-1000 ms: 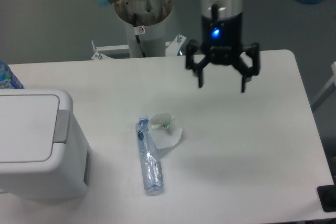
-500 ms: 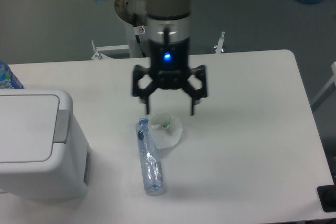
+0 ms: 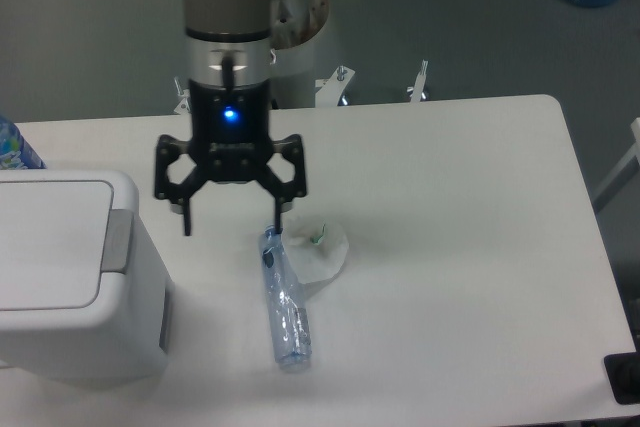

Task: Open the trash can
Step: 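Move the open gripper across the table toward the white trash can lid, then lower the gripper onto the edge of the trash can lid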

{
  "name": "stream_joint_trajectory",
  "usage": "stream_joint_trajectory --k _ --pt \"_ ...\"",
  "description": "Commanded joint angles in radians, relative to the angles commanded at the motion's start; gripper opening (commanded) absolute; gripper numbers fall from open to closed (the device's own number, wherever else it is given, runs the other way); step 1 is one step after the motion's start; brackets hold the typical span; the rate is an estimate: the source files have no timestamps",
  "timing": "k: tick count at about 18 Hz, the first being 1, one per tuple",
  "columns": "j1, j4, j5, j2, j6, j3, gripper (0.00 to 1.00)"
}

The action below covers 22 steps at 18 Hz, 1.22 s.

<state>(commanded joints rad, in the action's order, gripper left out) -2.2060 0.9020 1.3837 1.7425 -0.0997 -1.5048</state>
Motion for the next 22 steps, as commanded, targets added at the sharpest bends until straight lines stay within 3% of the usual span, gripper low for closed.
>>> stream_joint_trajectory --k 22 --pt "0.049 -0.011 0.006 0.046 -0.008 -0.006 1.0"
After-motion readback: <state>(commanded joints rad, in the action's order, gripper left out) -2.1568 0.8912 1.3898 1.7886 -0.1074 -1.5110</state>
